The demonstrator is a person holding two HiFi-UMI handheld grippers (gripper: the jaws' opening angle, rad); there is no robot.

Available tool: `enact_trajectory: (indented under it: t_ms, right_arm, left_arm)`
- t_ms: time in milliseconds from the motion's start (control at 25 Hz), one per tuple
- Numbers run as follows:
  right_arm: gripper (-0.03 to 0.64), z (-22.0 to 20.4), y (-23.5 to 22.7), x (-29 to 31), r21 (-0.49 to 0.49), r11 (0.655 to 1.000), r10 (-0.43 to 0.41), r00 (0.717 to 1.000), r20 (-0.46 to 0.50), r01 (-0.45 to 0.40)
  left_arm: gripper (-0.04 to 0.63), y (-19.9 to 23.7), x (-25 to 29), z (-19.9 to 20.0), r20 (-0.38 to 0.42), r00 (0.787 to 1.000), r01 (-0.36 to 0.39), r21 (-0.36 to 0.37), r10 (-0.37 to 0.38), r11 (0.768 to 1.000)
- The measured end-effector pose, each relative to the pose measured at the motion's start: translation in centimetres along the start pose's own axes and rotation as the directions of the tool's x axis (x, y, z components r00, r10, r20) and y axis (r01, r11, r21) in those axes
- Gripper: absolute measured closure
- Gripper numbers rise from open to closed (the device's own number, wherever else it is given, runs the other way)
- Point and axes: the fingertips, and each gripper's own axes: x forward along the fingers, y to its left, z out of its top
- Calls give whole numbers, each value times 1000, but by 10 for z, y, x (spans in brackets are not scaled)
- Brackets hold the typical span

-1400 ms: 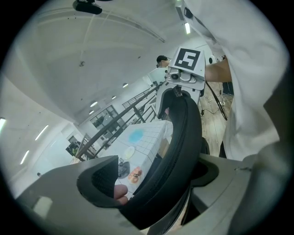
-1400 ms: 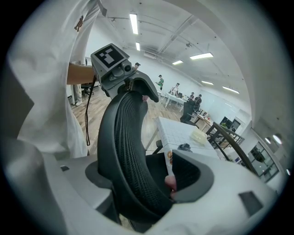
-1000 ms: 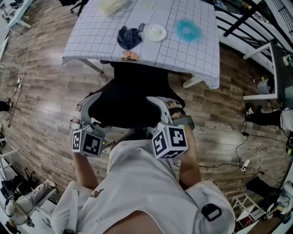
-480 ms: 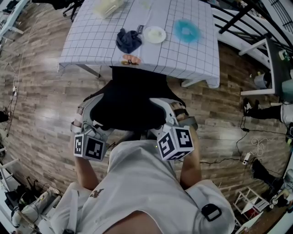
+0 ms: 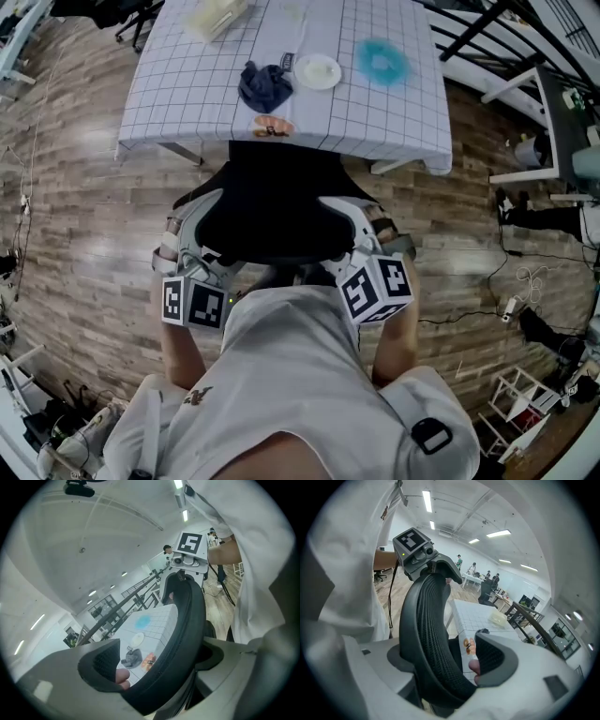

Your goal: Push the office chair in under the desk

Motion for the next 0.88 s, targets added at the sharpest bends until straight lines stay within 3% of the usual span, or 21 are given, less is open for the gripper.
enact_trajectory:
  t_ms: [880]
  right_arm:
    - [287,-4,-54,19,-9,1000,2,1000,-3,-2]
  left_arm:
    - [161,46,36,-6,-1,1000,-5,-2,5,1000]
